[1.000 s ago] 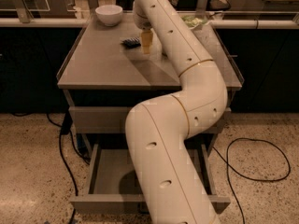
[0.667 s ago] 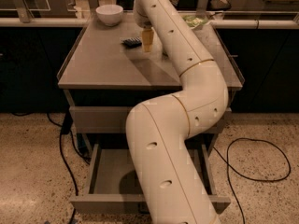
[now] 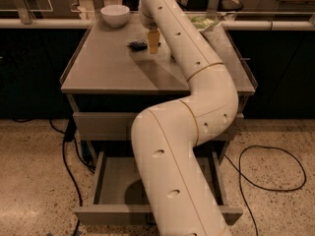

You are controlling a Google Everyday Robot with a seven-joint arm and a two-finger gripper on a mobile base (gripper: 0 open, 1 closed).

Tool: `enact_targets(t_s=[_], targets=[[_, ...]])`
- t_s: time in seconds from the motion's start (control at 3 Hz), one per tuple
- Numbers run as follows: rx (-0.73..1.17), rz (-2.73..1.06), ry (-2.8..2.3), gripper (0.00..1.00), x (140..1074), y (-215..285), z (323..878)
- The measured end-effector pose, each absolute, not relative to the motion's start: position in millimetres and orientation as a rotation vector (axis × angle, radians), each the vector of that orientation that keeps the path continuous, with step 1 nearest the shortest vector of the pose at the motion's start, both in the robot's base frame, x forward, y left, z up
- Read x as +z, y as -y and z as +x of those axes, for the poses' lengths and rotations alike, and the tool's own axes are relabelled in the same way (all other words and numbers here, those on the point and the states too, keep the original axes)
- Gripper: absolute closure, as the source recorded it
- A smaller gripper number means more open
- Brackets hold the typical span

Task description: Place rxbar blueberry into middle drawer

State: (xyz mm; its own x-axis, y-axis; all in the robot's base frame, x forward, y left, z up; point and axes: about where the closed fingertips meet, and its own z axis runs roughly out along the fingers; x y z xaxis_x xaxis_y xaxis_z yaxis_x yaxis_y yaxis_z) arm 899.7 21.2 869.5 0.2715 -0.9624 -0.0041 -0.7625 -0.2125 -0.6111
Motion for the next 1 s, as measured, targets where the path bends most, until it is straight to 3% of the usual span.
enact_targets(t_s=[1.0], targets=[[-0.536,-2.084,-1.518,0.00,856.5,-32.0,904.4]])
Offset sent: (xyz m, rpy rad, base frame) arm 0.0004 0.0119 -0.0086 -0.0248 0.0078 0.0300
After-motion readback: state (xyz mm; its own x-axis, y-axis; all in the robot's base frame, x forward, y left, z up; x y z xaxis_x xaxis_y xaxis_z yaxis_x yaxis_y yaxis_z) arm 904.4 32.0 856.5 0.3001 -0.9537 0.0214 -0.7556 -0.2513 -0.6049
